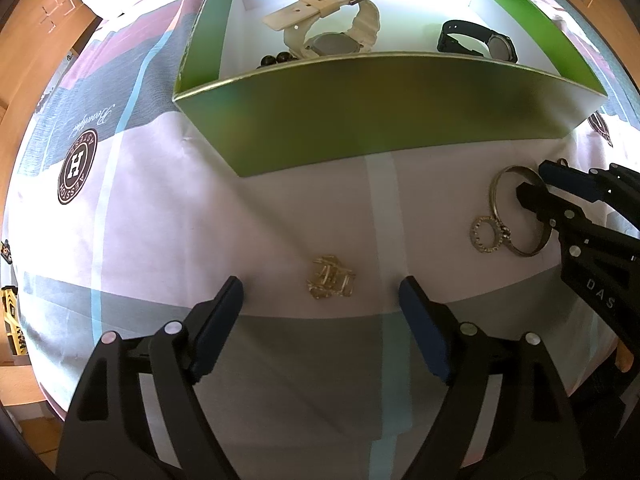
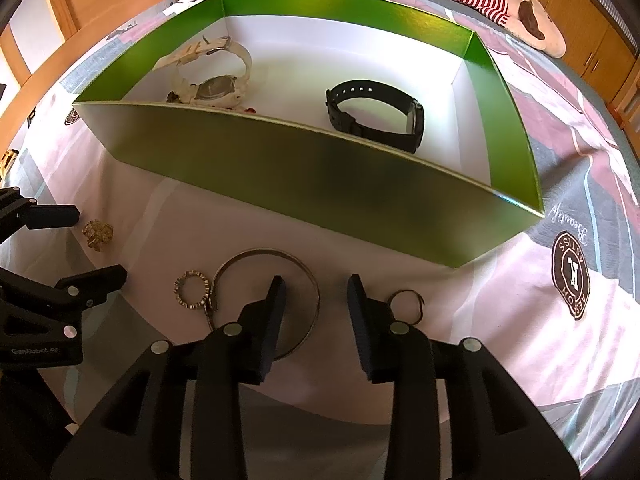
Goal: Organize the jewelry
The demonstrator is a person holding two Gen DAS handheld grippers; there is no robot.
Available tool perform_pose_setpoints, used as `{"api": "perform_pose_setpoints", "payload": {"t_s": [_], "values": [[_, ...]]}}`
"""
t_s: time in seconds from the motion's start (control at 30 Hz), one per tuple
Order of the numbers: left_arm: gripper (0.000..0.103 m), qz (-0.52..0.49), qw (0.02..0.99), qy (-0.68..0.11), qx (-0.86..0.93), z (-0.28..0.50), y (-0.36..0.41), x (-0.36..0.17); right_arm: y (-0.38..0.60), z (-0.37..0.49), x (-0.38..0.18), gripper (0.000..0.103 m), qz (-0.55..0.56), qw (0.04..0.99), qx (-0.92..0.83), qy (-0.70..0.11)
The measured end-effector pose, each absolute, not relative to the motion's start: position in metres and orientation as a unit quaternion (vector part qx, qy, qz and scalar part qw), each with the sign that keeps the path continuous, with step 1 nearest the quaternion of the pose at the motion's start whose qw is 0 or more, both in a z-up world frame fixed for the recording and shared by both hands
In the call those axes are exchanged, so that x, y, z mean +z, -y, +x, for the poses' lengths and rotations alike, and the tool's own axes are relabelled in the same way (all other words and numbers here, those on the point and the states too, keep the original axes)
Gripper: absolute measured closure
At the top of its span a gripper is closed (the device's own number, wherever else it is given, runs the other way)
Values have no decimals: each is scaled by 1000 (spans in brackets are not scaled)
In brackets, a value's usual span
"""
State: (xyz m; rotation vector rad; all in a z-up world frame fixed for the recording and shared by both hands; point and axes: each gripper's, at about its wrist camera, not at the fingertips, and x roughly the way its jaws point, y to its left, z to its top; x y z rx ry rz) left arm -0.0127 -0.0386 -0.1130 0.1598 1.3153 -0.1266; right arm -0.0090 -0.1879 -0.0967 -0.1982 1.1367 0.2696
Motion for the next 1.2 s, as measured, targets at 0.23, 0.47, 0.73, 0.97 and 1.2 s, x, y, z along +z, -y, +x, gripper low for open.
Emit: {"api": "perform_pose_setpoints", "payload": {"t_s": [0.23,0.47,0.73,0.97,1.2], "values": [[20,79,787,-610,-56,-12,37,-114,188,-11,-96,68,-96,830,126,-535],[19,82,787,-609,-55,-12,37,-114,187,-10,-96,68,-96,830,126,-535],[18,83,787,-609,-55,-13,37,-113,187,-10,-96,68,-96,830,127,-535],[19,84,788,-606,-58,-14,36,-112,188,-10,-96,68,-97,831,126,-533],[45,72,794,-599,-69,-15,36,-106,188,-11,-96,69,-99,834,124,-528]]}}
